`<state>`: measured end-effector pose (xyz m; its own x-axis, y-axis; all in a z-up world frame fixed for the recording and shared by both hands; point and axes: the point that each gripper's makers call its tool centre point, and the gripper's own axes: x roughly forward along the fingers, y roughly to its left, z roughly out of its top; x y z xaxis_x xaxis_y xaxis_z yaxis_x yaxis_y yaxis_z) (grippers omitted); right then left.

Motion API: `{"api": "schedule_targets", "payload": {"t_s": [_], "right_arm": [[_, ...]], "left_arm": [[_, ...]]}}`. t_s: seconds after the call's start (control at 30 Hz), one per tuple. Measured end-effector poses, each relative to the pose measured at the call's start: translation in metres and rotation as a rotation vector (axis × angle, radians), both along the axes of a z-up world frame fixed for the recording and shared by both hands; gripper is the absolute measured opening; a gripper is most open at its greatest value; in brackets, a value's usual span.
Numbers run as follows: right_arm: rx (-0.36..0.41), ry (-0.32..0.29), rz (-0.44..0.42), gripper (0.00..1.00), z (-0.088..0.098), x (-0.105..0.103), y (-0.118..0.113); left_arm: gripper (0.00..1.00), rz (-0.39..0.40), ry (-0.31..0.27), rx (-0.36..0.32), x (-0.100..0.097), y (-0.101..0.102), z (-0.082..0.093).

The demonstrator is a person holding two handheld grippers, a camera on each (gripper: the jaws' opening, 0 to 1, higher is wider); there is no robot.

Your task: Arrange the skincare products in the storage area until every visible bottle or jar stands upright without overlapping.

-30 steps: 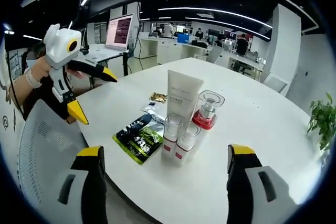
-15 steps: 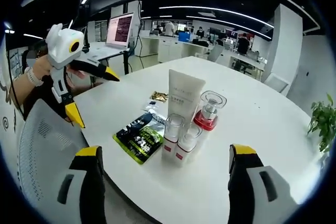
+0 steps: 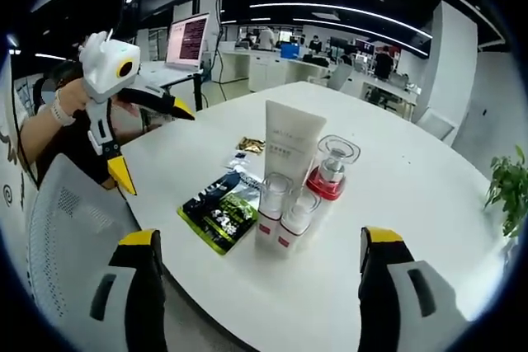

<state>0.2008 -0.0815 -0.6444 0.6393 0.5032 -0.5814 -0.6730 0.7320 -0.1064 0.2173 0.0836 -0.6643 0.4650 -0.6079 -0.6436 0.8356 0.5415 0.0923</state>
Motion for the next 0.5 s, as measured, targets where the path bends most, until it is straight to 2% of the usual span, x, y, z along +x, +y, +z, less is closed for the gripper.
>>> {"api": "schedule_targets", "payload": {"t_s": [0.23, 0.33, 0.5], "right_arm": [[-0.01, 0.014, -0.011, 0.99, -0.005, 0.001, -0.001], [0.003, 0.02, -0.015, 0.99, -0.006, 0.002, 0.0], [0.0, 0.023, -0.012, 0.99, -0.007, 0.001, 0.0]], "left_arm": [[0.99, -0.022, 0.005, 0.035, 0.022, 0.011, -0.006], [0.99, -0.054, 0.001, 0.031, 0.029, 0.009, -0.006], [0.99, -0.1, -0.006, 0.079, 0.037, 0.011, -0.012]]}}
